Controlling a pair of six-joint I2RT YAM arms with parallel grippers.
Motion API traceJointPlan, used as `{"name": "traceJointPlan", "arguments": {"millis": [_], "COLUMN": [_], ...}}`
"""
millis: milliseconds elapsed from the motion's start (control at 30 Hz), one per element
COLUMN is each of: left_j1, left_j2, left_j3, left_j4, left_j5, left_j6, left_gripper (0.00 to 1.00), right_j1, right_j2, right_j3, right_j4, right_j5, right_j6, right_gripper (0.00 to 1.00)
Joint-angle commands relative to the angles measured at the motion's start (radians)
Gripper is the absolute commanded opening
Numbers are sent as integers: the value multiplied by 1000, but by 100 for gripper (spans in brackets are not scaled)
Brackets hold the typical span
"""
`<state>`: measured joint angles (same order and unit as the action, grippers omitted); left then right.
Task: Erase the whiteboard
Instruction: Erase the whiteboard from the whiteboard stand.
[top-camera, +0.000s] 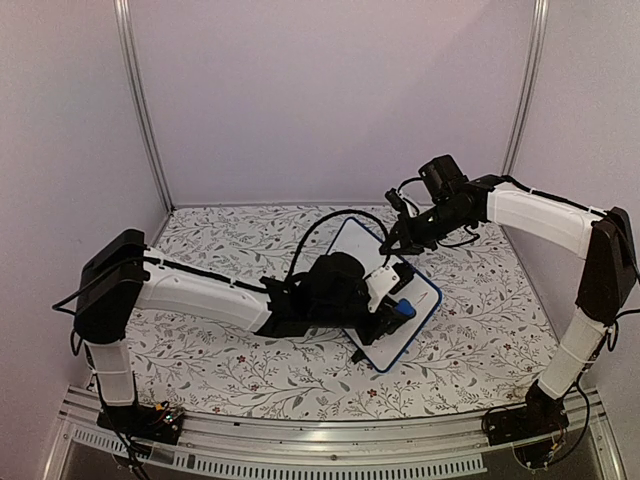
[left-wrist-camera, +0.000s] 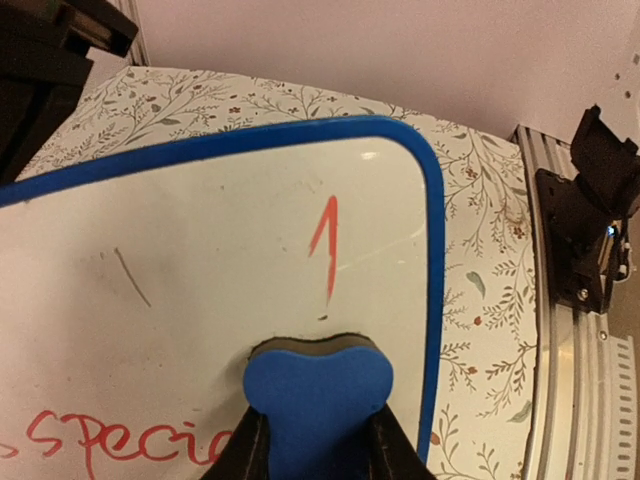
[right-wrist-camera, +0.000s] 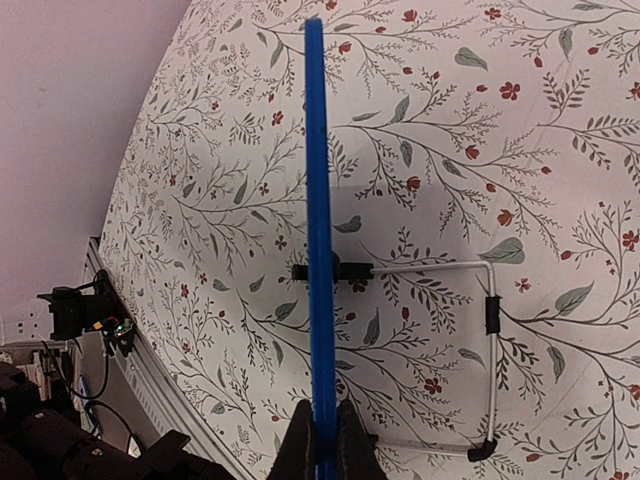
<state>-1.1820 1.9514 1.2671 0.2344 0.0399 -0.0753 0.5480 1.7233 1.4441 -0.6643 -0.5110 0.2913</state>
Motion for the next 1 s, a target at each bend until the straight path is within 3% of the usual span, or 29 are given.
{"name": "traceJointPlan", "arguments": {"millis": [0,967], "left_j1": [-6,36], "left_j2": [14,120], "left_j3": [-76,231], "left_j4": [-48,-102], "left_j5": [-24,27], "left_j6": [-28,39], "left_gripper": [0,0], "right_j1": [43,47], "right_j2": [41,31], "right_j3": [-13,-17], "right_j4": [-26,-28], "right_j5": [-44,-43], "right_j6": [53,55], "right_gripper": [0,0]}}
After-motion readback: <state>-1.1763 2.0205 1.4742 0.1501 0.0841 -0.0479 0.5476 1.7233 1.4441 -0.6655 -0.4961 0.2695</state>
